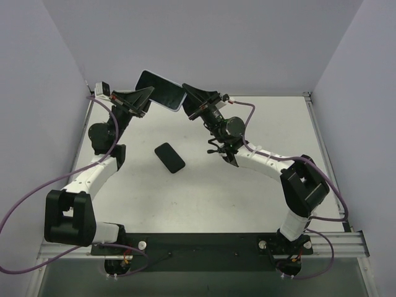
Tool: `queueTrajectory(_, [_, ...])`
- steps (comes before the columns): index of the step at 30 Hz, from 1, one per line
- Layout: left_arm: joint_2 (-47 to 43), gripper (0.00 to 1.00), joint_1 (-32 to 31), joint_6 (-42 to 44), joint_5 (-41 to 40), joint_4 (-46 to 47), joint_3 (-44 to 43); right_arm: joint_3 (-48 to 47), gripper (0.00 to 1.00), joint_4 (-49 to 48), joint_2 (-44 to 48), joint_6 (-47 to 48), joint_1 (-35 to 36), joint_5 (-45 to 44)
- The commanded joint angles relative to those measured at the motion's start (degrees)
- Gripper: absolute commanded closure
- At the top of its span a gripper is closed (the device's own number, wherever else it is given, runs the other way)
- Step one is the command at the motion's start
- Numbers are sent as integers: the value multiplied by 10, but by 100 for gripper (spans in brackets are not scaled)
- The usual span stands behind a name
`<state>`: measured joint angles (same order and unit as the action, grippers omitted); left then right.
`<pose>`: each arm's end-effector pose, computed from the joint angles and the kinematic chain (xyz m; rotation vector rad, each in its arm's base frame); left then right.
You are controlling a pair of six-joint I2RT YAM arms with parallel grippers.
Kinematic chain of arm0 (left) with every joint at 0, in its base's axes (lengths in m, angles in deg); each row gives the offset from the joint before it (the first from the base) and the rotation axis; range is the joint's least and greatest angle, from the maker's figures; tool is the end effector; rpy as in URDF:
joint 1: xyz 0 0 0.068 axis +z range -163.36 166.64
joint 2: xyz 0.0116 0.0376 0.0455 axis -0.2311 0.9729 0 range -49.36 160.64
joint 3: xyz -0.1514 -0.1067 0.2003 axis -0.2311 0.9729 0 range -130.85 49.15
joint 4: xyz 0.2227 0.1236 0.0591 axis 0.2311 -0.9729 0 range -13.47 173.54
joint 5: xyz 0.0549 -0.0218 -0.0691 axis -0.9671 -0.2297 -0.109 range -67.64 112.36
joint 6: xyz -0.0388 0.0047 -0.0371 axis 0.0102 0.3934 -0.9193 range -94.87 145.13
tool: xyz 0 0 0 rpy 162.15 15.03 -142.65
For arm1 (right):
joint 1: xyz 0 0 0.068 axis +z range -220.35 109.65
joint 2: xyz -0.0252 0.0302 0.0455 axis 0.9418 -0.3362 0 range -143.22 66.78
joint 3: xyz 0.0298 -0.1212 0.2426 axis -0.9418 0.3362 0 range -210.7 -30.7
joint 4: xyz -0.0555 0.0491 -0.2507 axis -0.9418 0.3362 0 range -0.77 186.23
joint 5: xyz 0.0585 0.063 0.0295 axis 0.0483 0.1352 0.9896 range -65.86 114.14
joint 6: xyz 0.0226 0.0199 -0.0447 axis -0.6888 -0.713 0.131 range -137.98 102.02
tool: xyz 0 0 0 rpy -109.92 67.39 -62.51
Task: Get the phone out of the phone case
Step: Remove the phone case from the phone.
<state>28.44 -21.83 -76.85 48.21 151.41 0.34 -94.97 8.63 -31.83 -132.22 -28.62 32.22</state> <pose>0.2846 -0.0581 0.3718 -0.4207 1.0893 -1.9462 0.2736 0.2506 0.3648 0.4753 0.9629 2.5923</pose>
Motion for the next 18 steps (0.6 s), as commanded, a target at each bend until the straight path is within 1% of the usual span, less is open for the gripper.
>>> queueTrajectory(1, [-48,100,-28,-81,-18,274,-70,-26,100,-150,-37,-47,39,39])
queueTrajectory(8, [-53,100,-30,-88,-27,274,-102,-51,100,-151,-56,-54,48,36])
queueTrajectory(18, [-78,100,-29,-102,-49,274,-114,-56,100,-151,-63,-55,48,35])
